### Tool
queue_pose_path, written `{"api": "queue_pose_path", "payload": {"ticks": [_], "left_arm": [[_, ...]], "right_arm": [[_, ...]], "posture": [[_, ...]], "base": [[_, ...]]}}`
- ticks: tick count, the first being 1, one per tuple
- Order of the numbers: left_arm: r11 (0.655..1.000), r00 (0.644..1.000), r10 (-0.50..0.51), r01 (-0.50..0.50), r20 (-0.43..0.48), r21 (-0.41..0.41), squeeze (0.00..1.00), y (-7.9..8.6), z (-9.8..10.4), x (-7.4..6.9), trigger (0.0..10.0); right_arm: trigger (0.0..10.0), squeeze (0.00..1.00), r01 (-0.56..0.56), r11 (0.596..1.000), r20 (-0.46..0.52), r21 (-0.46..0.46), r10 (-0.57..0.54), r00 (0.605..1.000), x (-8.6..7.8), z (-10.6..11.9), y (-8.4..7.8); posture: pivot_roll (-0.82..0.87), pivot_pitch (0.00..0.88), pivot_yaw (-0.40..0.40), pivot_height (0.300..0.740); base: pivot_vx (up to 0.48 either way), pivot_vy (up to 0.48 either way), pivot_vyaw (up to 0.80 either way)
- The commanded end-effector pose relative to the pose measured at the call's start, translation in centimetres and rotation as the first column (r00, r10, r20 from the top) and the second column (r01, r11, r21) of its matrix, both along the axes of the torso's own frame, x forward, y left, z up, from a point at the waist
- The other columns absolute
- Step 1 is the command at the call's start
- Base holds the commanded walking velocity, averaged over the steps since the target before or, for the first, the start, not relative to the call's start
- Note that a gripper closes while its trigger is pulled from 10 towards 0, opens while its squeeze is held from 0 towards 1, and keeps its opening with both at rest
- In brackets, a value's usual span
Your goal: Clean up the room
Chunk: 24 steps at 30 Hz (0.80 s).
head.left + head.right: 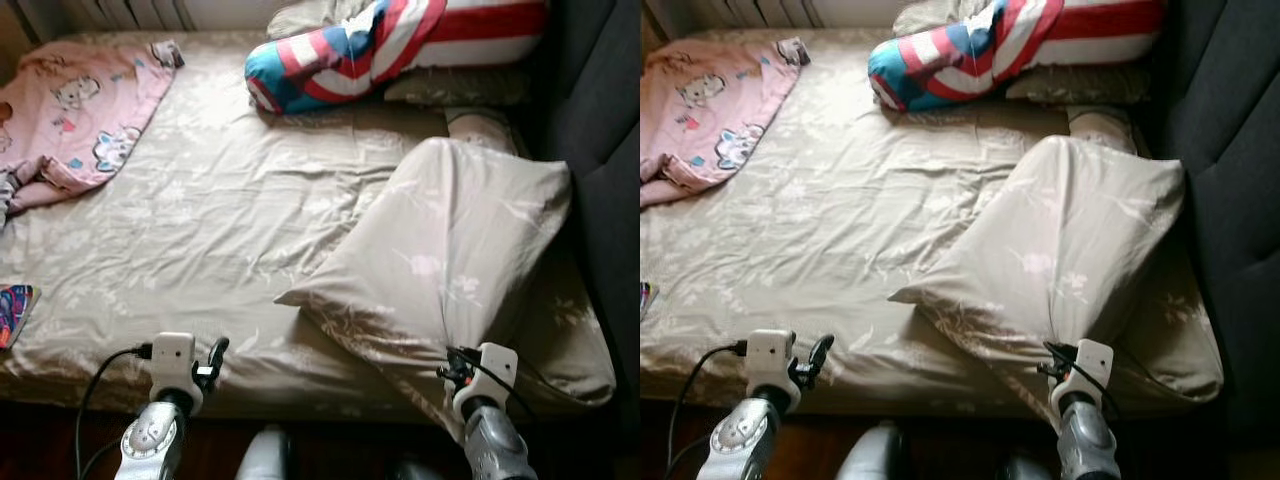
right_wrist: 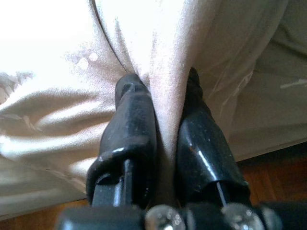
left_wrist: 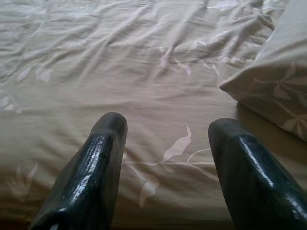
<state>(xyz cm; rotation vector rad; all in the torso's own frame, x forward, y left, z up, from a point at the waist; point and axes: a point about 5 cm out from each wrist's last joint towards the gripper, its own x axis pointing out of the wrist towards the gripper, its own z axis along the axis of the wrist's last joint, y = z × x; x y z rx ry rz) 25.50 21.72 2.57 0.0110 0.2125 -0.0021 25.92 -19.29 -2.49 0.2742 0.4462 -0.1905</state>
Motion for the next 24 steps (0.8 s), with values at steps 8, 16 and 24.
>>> {"api": "queue_pose_path", "payload": {"ticks": [8, 16, 24], "left_arm": [[0.998, 0.996, 0.058, -0.060, -0.073, -0.022, 0.00, 1.1, -1.8, -0.7, 10.0], [0.996, 0.981, 0.078, -0.085, -0.177, -0.031, 0.00, 1.4, -4.2, -2.3, 10.0], [0.996, 0.966, 0.075, -0.085, -0.249, -0.030, 0.00, 1.2, -5.7, -3.7, 10.0]], "right_arm": [[10.0, 0.00, -0.032, 0.999, -0.041, -0.021, 0.031, 0.999, -1.0, -0.8, -0.2], [10.0, 0.00, -0.053, 0.998, -0.042, -0.039, 0.051, 0.998, -1.6, -1.1, -0.3], [10.0, 0.00, -0.021, 0.999, -0.056, -0.042, 0.019, 0.998, -2.1, -1.4, -0.2]], "posture": [[0.08, 0.094, -0.007, 0.740], [0.06, 0.073, -0.012, 0.740], [0.06, 0.058, -0.010, 0.740]], "base": [[0.000, 0.000, 0.00], [0.000, 0.000, 0.00], [0.000, 0.000, 0.00]]}}
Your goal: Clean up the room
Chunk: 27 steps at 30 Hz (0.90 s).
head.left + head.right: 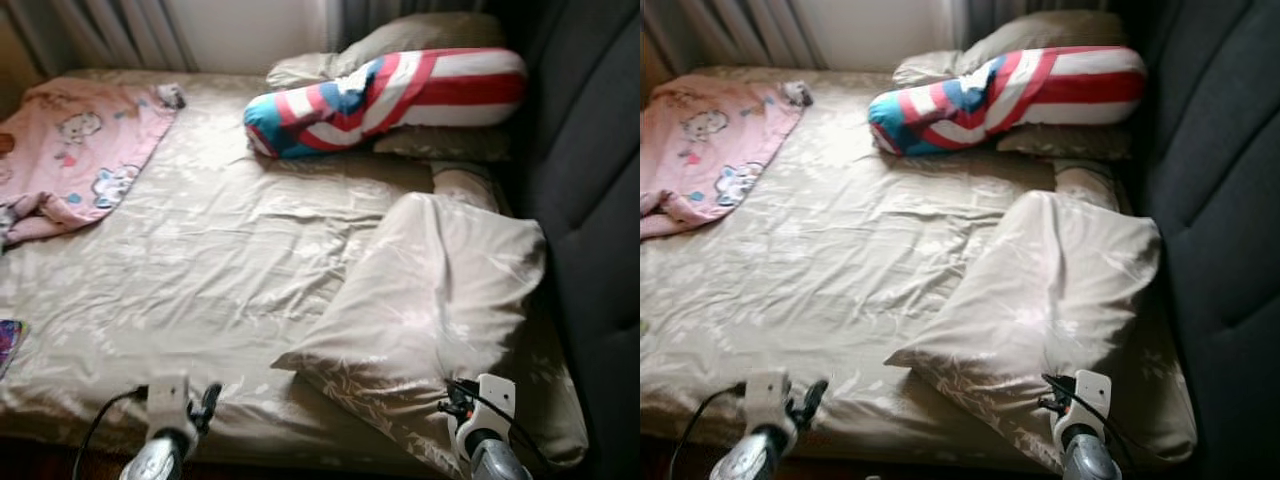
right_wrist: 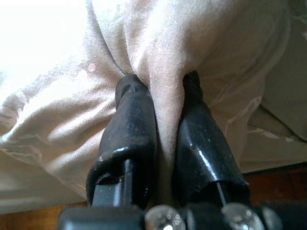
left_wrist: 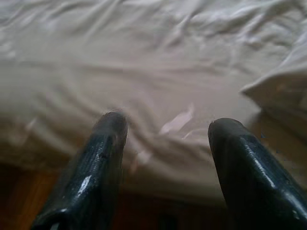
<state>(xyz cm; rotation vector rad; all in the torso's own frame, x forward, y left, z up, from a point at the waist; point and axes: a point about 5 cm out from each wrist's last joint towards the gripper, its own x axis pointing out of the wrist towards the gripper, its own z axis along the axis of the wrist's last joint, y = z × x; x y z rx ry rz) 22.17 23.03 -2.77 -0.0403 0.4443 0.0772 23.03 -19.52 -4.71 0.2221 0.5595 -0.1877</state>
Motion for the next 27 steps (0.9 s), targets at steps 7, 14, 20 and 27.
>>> {"api": "queue_pose_path", "payload": {"ticks": [7, 14, 20, 27], "left_arm": [[1.000, 0.999, -0.016, 0.017, -0.038, 0.010, 0.00, -0.2, -0.8, -0.6, 10.0], [0.998, 0.998, -0.049, 0.050, -0.033, 0.034, 0.00, -0.6, -0.9, -0.5, 10.0], [0.998, 0.998, -0.052, 0.053, -0.025, 0.040, 0.00, -0.5, -0.8, -0.5, 10.0], [0.997, 0.998, -0.050, 0.051, -0.022, 0.049, 0.00, -0.3, -0.8, -0.4, 10.0]], "right_arm": [[10.0, 0.00, 0.004, 1.000, 0.060, -0.012, -0.003, 0.998, 0.9, 0.8, 0.1], [10.0, 0.00, 0.021, 1.000, 0.052, -0.023, -0.020, 0.998, 0.9, 0.8, -0.2], [10.0, 0.00, 0.068, 0.996, 0.060, -0.064, -0.064, 0.996, 0.9, 1.1, -1.1], [10.0, 0.00, 0.108, 0.989, 0.053, -0.100, -0.104, 0.993, 0.9, 1.2, -1.9]], "posture": [[0.06, 0.050, -0.010, 0.740], [0.06, 0.045, -0.012, 0.740], [0.06, 0.050, -0.012, 0.740], [0.06, 0.057, -0.010, 0.740]], "base": [[0.000, 0.000, 0.00], [0.000, -0.072, 0.00], [0.000, -0.322, 0.00], [0.000, -0.335, 0.00]]}}
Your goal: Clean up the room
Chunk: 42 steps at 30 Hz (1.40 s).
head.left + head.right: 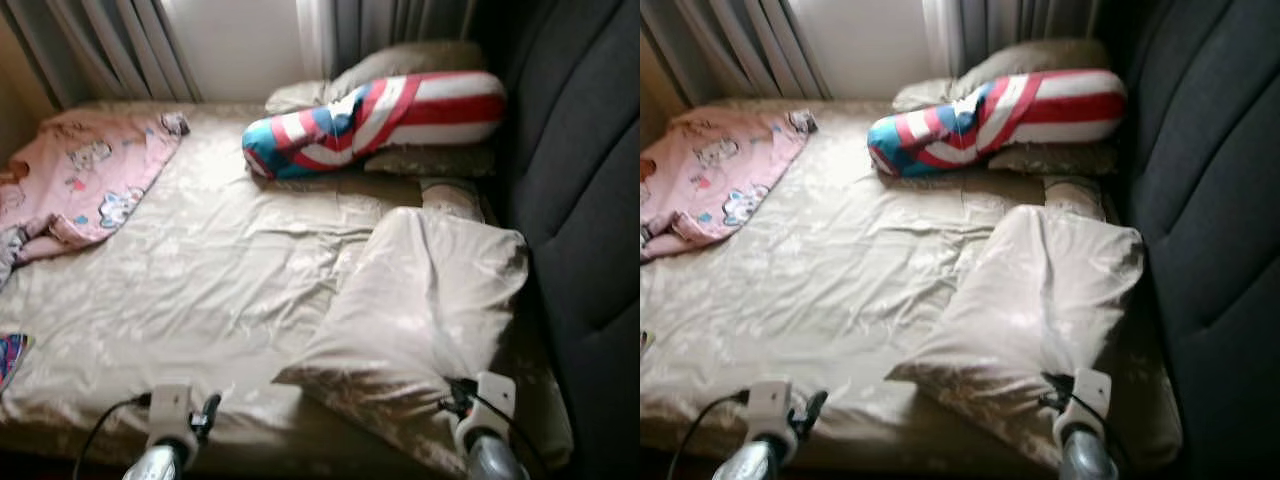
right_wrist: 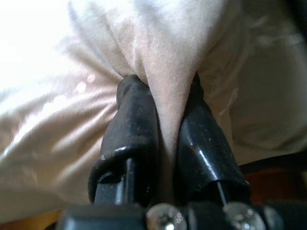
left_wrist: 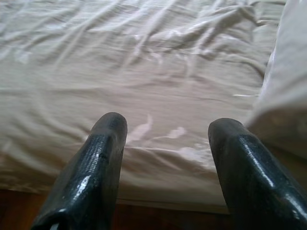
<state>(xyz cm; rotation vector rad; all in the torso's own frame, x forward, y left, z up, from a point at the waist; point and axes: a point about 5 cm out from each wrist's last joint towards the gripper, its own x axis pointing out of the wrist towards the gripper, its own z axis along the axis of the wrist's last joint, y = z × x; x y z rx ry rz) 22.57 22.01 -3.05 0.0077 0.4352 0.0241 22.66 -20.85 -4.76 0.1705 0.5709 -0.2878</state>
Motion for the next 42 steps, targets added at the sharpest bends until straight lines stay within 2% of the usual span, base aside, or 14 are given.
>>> {"api": "queue_pose_path", "payload": {"ticks": [1, 16, 32, 33, 34, 35, 36, 37, 38, 42], "left_arm": [[1.000, 1.000, 0.012, -0.011, -0.028, 0.016, 0.00, 0.7, -0.5, -0.8, 10.0], [1.000, 1.000, 0.013, -0.012, -0.025, 0.022, 0.00, 0.7, -0.5, -0.8, 10.0], [1.000, 1.000, 0.022, -0.022, -0.021, 0.012, 0.00, 0.8, -0.5, -0.7, 10.0], [1.000, 1.000, 0.023, -0.022, -0.021, 0.012, 0.00, 0.8, -0.5, -0.7, 10.0], [1.000, 1.000, 0.023, -0.023, -0.022, 0.011, 0.00, 0.8, -0.5, -0.7, 10.0], [1.000, 1.000, 0.023, -0.023, -0.022, 0.011, 0.00, 0.8, -0.4, -0.7, 10.0], [1.000, 0.999, 0.023, -0.023, -0.022, 0.011, 0.00, 0.8, -0.4, -0.7, 10.0], [1.000, 0.999, 0.023, -0.023, -0.022, 0.010, 0.00, 0.8, -0.4, -0.7, 10.0], [1.000, 1.000, 0.024, -0.023, -0.021, 0.010, 0.00, 0.7, -0.4, -0.6, 10.0], [1.000, 1.000, 0.023, -0.023, -0.019, 0.009, 0.00, 0.7, -0.4, -0.6, 10.0]], "right_arm": [[10.0, 0.00, 0.033, 0.999, 0.077, -0.036, -0.030, 0.997, 1.2, 1.3, -0.7], [10.0, 0.00, 0.089, 0.992, 0.074, -0.084, -0.083, 0.994, 1.3, 1.6, -2.1], [10.0, 0.00, 0.068, 0.996, 0.081, -0.059, -0.063, 0.995, 1.6, 1.6, -1.4], [10.0, 0.22, 0.065, 0.996, 0.084, -0.056, -0.060, 0.995, 1.6, 1.7, -1.4], [10.0, 0.22, 0.064, 0.996, 0.084, -0.056, -0.059, 0.995, 1.6, 1.7, -1.4], [10.0, 0.27, 0.062, 0.996, 0.085, -0.056, -0.058, 0.995, 1.7, 1.7, -1.4], [10.0, 0.38, 0.056, 0.997, 0.087, -0.056, -0.051, 0.995, 1.7, 1.7, -1.3], [10.0, 0.38, 0.054, 0.997, 0.087, -0.056, -0.049, 0.995, 1.7, 1.7, -1.3], [10.0, 0.72, 0.043, 0.997, 0.093, -0.059, -0.037, 0.995, 1.8, 1.8, -1.1], [10.0, 0.71, 0.033, 0.997, 0.107, -0.068, -0.026, 0.994, 1.9, 1.9, -1.0]], "posture": [[0.06, 0.060, -0.009, 0.740], [0.06, 0.071, -0.011, 0.740], [0.07, 0.081, -0.010, 0.740], [0.07, 0.081, -0.010, 0.740], [0.07, 0.080, -0.010, 0.740], [0.07, 0.080, -0.010, 0.740], [0.07, 0.080, -0.010, 0.740], [0.07, 0.080, -0.010, 0.740], [0.07, 0.077, -0.010, 0.740], [0.07, 0.077, -0.011, 0.740]], "base": [[0.000, -0.337, 0.00], [0.000, -0.338, 0.00], [0.000, -0.020, 0.00], [0.000, 0.000, 0.00], [0.000, 0.000, 0.00], [0.000, 0.000, 0.00], [0.000, 0.000, 0.00], [0.000, 0.000, 0.00], [0.000, 0.000, 0.00], [0.000, 0.000, 0.00]]}}
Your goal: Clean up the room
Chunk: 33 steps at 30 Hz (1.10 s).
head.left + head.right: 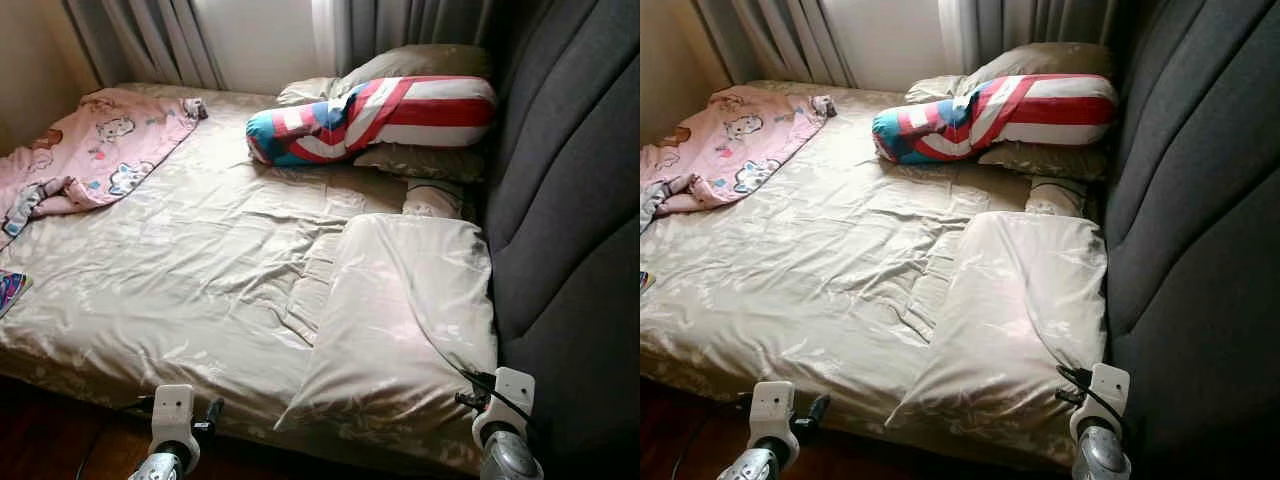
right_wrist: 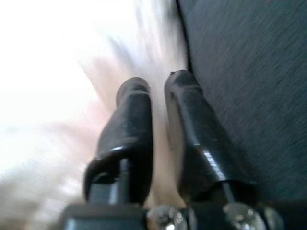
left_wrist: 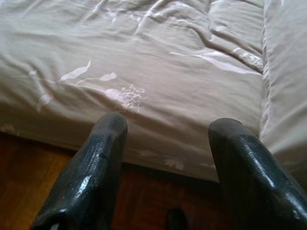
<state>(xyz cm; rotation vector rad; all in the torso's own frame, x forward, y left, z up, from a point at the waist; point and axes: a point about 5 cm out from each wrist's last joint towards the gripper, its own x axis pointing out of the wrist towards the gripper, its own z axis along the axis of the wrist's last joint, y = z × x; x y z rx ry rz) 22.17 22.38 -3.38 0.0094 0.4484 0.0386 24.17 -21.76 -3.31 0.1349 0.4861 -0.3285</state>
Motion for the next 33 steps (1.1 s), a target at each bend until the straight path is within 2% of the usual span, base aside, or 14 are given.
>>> {"api": "queue_pose_path", "payload": {"ticks": [1, 2, 7, 8, 9, 16, 24, 33], "left_arm": [[1.000, 1.000, 0.008, -0.008, -0.006, 0.004, 0.00, 0.3, -0.1, -0.2, 10.0], [1.000, 1.000, 0.008, -0.008, -0.006, 0.003, 0.00, 0.3, -0.1, -0.2, 10.0], [1.000, 1.000, 0.008, -0.008, -0.004, 0.001, 0.00, 0.3, 0.0, -0.1, 10.0], [1.000, 1.000, 0.008, -0.008, -0.005, 0.001, 0.00, 0.3, 0.0, -0.1, 10.0], [1.000, 1.000, 0.009, -0.009, -0.006, -0.001, 0.00, 0.3, 0.0, -0.1, 10.0], [1.000, 1.000, 0.023, -0.023, -0.014, -0.021, 0.00, 0.2, -0.2, 0.0, 10.0], [0.999, 0.995, 0.036, -0.039, -0.095, -0.026, 0.00, 0.3, -1.0, -0.6, 10.0], [0.999, 0.990, 0.032, -0.036, -0.138, -0.023, 0.00, 0.2, -1.5, -0.8, 10.0]], "right_arm": [[10.0, 0.71, -0.002, 1.000, 0.044, -0.014, 0.003, 0.999, 0.4, 0.6, -0.1], [10.0, 0.68, 0.002, 1.000, 0.072, -0.018, -0.001, 0.997, 0.6, 0.9, -0.1], [10.0, 0.67, -0.025, 0.999, 0.123, -0.025, 0.028, 0.992, 1.1, 1.5, 0.2], [10.0, 0.62, -0.040, 0.999, 0.138, -0.014, 0.042, 0.990, 1.3, 1.6, 0.4], [10.0, 0.00, -0.064, 0.998, 0.154, 0.003, 0.063, 0.986, 1.4, 1.7, 0.8], [10.0, 0.00, -0.120, 0.992, 0.137, 0.044, 0.113, 0.984, 1.4, 1.3, 1.7], [10.0, 0.00, -0.220, 0.971, -0.009, 0.099, 0.221, 0.975, -0.2, -0.8, 2.9], [10.0, 0.00, -0.179, 0.977, -0.050, 0.115, 0.185, 0.981, -1.0, -1.4, 2.3]], "posture": [[0.07, 0.077, -0.011, 0.740], [0.07, 0.076, -0.010, 0.740], [0.07, 0.075, -0.010, 0.740], [0.07, 0.074, -0.010, 0.740], [0.07, 0.073, -0.011, 0.740], [0.07, 0.070, -0.013, 0.740], [0.08, 0.063, -0.017, 0.740], [0.06, 0.048, -0.009, 0.740]], "base": [[0.000, 0.000, 0.00], [0.000, 0.000, 0.00], [0.000, 0.000, 0.00], [0.000, 0.000, 0.00], [0.000, 0.000, 0.00], [0.000, 0.000, 0.00], [0.000, 0.000, 0.00], [0.000, 0.000, 0.00]]}}
